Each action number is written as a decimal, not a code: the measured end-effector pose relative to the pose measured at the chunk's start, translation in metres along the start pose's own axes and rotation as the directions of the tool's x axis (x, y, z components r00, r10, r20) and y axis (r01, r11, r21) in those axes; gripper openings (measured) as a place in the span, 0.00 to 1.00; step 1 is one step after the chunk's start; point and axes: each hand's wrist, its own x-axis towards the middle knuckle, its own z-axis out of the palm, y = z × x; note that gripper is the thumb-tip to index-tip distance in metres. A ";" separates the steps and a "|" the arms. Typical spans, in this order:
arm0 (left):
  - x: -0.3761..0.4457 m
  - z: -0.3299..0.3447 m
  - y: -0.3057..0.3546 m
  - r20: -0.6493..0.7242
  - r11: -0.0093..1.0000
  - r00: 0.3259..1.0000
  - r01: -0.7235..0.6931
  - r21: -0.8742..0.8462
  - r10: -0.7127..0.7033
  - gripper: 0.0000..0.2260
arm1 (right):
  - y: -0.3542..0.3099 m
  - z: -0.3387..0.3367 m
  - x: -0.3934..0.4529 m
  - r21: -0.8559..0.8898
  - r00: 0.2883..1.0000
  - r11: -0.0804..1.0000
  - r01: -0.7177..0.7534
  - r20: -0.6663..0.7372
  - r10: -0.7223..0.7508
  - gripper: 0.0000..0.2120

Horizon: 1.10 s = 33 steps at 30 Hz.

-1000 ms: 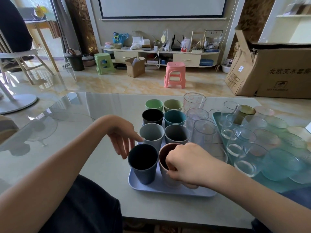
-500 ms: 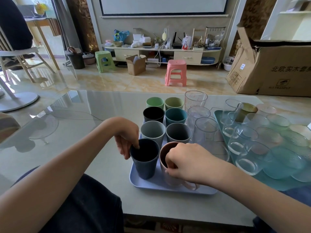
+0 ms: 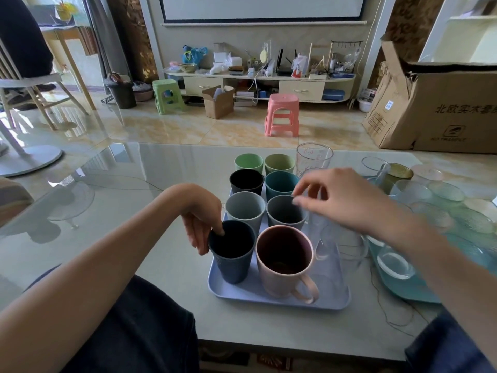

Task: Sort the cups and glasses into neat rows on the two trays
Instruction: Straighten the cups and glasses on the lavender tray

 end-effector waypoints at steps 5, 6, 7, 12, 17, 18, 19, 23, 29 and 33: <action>0.001 -0.003 0.000 -0.002 1.000 1.000 0.013 -0.027 -0.013 0.18 | 0.045 -0.016 0.006 -0.096 0.949 0.946 -0.308 0.043 0.314 0.30; 0.002 -0.004 -0.001 -0.005 0.999 1.000 0.010 -0.041 -0.010 0.18 | 0.047 -0.015 0.006 -0.098 0.931 0.934 -0.344 0.096 0.353 0.34; 0.002 -0.004 -0.002 -0.010 0.999 1.000 0.006 -0.053 -0.007 0.18 | 0.047 -0.014 0.005 -0.085 0.916 0.928 -0.364 0.148 0.373 0.36; 0.002 -0.006 -0.003 -0.041 0.997 0.999 -0.011 -0.079 0.008 0.18 | 0.033 -0.018 -0.005 -0.134 0.835 0.888 -0.440 0.304 0.459 0.39; 0.003 -0.006 -0.003 -0.037 0.997 0.999 -0.006 -0.071 0.003 0.18 | 0.032 -0.020 -0.008 -0.170 0.871 0.869 -0.464 0.089 0.483 0.40; 0.003 -0.005 -0.002 -0.038 0.997 0.999 -0.008 -0.070 0.005 0.18 | 0.033 -0.018 -0.007 -0.129 0.873 0.874 -0.468 0.085 0.480 0.40; 0.003 -0.005 -0.001 -0.040 0.997 0.999 -0.009 -0.070 0.006 0.19 | 0.035 -0.015 -0.005 -0.109 0.875 0.879 -0.465 0.094 0.475 0.41; 0.002 -0.006 -0.001 -0.051 0.998 0.999 0.004 -0.061 -0.008 0.24 | 0.037 0.008 0.001 -0.083 0.887 0.897 -0.434 0.135 0.442 0.42; -0.001 -0.008 -0.003 -0.069 0.998 0.998 0.004 -0.069 -0.009 0.25 | 0.043 0.011 0.005 -0.079 0.903 0.910 -0.407 0.114 0.414 0.36; 0.001 -0.009 -0.003 -0.074 0.998 0.997 0.004 -0.070 -0.009 0.25 | 0.045 0.008 0.006 -0.047 0.914 0.926 -0.376 0.148 0.378 0.34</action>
